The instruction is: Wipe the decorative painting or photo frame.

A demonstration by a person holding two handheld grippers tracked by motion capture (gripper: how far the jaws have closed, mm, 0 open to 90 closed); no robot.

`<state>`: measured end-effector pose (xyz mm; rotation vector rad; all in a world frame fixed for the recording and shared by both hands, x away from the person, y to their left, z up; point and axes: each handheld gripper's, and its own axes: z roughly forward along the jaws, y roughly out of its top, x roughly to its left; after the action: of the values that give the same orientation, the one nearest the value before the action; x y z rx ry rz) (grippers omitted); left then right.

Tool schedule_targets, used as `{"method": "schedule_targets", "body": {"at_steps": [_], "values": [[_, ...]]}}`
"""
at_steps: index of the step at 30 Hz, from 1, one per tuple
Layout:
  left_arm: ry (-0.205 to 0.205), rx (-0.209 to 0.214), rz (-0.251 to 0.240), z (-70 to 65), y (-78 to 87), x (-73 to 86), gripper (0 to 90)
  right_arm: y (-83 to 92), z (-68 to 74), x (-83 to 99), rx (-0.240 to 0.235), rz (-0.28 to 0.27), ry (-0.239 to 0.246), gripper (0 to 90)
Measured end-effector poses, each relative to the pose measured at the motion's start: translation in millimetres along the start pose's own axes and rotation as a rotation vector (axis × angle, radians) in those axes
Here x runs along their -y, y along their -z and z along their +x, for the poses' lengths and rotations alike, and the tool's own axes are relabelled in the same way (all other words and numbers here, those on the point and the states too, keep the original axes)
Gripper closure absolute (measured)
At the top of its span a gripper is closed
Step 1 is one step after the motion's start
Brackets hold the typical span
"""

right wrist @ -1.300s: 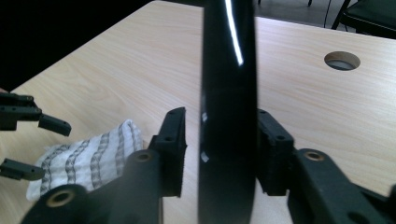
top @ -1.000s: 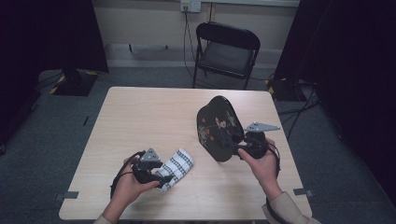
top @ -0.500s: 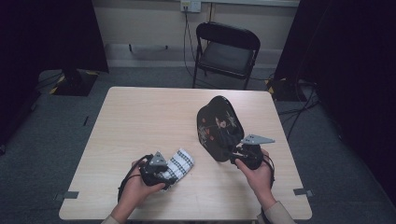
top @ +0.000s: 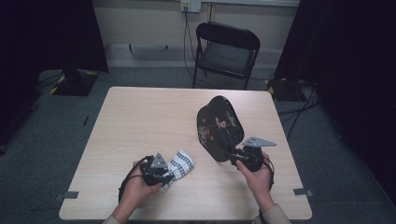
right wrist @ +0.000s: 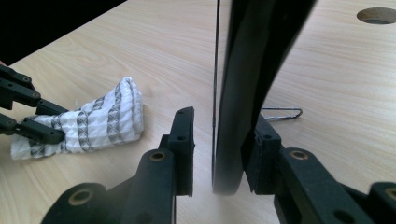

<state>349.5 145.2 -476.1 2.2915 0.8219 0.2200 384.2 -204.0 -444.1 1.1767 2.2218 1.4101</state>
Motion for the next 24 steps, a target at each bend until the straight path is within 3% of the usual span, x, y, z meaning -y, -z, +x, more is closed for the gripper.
{"method": "schedule_targets", "body": {"at_steps": [6,8,10,11,15,16,17,20,21,22,24], "values": [[0.048,-0.045,-0.080,0.1,4.2,-7.2,44.8,0.4,0.0,-1.2,0.000,-0.002,0.002,68.3],[0.052,-0.066,-0.001,-2.2,-6.0,-7.2,39.3,-0.1,-1.2,-0.7,0.001,-0.001,-0.005,69.5],[0.029,-0.073,0.008,-4.0,-10.1,-5.2,37.0,0.3,-1.4,-0.3,0.004,0.000,-0.005,70.5],[0.016,-0.082,0.018,-5.2,-9.6,-5.5,37.9,0.9,-1.2,-0.4,0.006,-0.001,-0.008,71.3],[-0.003,-0.098,0.032,-5.7,-9.0,-6.8,58.6,1.9,-1.9,-1.4,0.011,-0.006,-0.010,72.7],[-0.007,-0.098,0.042,-7.0,-8.2,-7.6,58.6,1.8,-2.1,-1.4,0.011,-0.005,-0.011,73.2],[-0.009,-0.098,0.049,-9.7,-8.6,-9.4,70.0,1.3,-2.3,-1.1,0.009,-0.004,-0.015,73.6],[-0.008,-0.090,0.064,-10.1,-8.7,-12.0,75.6,0.5,-2.2,-0.7,0.009,-0.001,-0.015,75.3],[0.009,-0.075,0.062,-9.4,-8.7,-13.0,76.2,-0.1,-1.8,-0.6,0.011,0.002,-0.015,76.5],[0.071,-0.033,0.047,-5.8,-6.0,-15.2,76.5,0.0,-1.8,-0.5,0.015,0.002,-0.010,77.7],[0.087,-0.007,0.010,-1.6,-1.2,-20.1,76.7,0.2,-2.5,-0.6,0.015,0.004,-0.012,78.2]]}}
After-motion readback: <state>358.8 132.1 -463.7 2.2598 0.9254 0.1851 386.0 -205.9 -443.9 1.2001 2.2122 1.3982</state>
